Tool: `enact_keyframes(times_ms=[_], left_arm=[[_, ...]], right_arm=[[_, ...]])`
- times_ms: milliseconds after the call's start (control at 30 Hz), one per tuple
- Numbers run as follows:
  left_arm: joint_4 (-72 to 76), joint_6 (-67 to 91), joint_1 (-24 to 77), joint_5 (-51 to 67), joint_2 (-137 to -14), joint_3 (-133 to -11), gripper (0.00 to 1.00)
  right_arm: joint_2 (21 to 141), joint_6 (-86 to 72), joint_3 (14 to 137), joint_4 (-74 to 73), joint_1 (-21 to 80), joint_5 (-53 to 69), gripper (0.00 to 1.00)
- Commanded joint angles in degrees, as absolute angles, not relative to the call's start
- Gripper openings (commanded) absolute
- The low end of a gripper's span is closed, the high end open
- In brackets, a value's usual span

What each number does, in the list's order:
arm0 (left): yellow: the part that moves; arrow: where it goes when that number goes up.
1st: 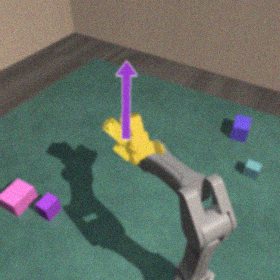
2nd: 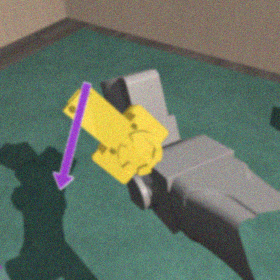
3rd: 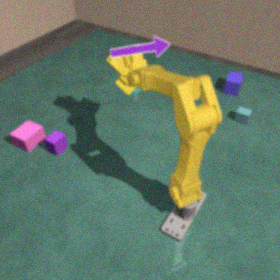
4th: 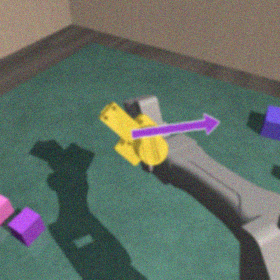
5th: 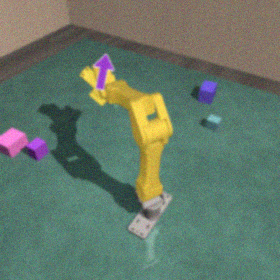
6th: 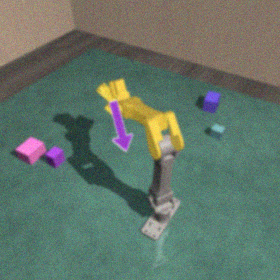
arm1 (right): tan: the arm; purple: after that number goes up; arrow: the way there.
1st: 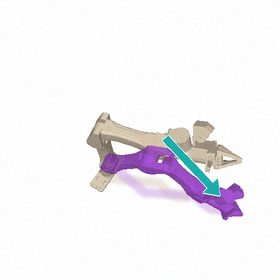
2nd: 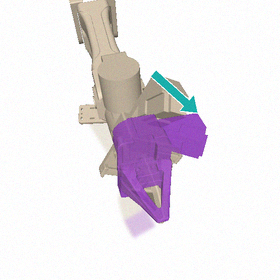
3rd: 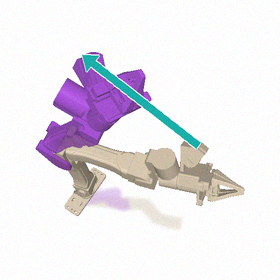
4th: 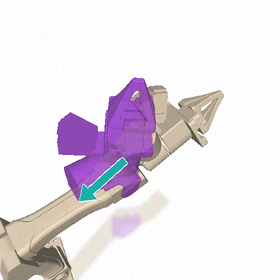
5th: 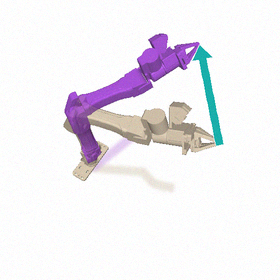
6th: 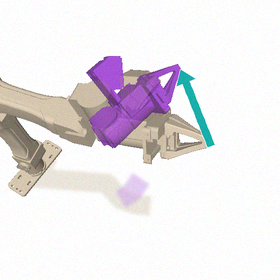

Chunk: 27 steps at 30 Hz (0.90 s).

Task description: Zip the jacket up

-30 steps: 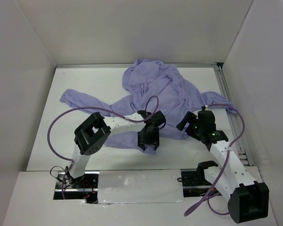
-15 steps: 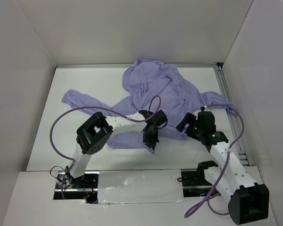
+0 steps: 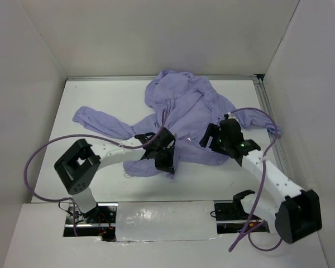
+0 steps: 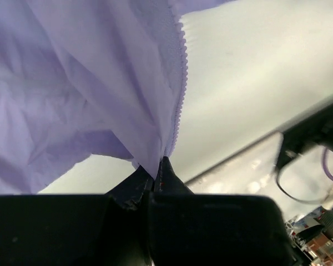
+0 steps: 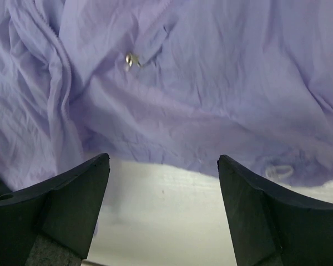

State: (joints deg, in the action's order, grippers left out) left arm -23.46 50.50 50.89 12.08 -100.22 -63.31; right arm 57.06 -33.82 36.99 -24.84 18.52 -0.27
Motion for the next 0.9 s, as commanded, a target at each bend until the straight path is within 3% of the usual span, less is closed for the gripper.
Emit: enact_keyframes(times_ms=[0, 133, 267, 400, 667, 867], left_arm=[[-16.45, 47.03, 49.23, 16.25, -93.35, -59.87, 0.0], [-12.93, 45.7, 46.24, 21.0, -88.43, -55.29, 0.0], [-11.25, 44.83, 41.24, 22.85, -85.08, -51.51, 0.0], [-7.75, 43.51, 35.78, 25.74, -85.77, -50.01, 0.0], [-3.34, 40.17, 30.85, 30.84, -93.77, -55.54, 0.0], [-2.64, 39.9, 28.92, 32.08, -98.26, -57.13, 0.0]], right_arm=[[65.02, -35.85, 44.02, -23.64, 21.35, -6.23, 0.85], [76.62, -38.4, 52.81, -26.1, 23.73, -10.01, 0.78], [88.67, -39.81, 59.23, -28.04, 24.78, -11.87, 0.62], [97.53, -40.69, 65.47, -28.91, 24.87, -11.95, 0.57], [105.81, -42.01, 72.23, -30.23, 24.87, -12.04, 0.48], [110.3, -42.63, 74.53, -30.94, 23.56, -11.95, 0.32]])
